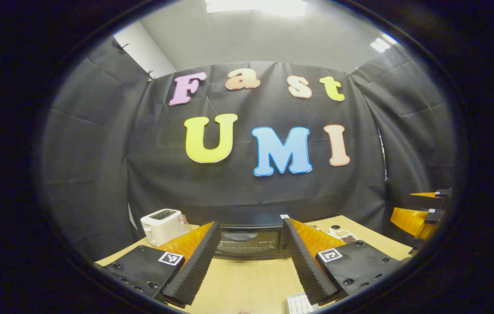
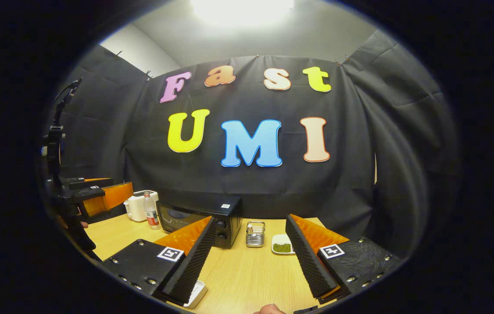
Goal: Open the electric oven with the left hand, put the food in, and close the electric oven.
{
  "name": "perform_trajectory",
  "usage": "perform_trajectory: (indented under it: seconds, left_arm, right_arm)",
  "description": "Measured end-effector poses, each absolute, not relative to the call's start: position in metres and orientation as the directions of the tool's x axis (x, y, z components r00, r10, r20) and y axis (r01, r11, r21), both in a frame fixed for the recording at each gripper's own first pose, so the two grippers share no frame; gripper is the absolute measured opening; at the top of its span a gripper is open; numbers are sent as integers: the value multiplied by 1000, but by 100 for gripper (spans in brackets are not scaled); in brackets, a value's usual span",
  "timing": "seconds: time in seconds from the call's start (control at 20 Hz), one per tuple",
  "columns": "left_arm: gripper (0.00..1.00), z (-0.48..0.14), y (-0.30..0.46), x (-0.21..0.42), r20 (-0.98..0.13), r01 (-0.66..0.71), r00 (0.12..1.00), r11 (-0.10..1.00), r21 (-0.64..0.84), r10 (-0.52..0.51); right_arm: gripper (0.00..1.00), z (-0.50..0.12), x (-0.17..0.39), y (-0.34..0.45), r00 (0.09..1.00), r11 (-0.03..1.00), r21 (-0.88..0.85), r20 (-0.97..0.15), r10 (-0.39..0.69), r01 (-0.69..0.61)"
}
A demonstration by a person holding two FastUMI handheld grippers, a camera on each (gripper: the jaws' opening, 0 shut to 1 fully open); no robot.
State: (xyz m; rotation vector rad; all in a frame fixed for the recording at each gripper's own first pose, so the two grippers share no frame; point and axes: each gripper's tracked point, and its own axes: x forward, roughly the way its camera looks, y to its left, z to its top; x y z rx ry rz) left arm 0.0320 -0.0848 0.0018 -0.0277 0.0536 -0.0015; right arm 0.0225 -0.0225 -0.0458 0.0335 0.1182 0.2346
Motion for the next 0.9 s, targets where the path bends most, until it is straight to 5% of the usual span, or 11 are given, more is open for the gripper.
perform_trajectory:
  seconds: [0.9]
  left_arm:
    - [100, 42, -56, -73, 24, -30, 999, 1000, 8, 29]
  right_arm:
    - [98, -23, -43, -22, 981, 984, 51, -85, 174, -170]
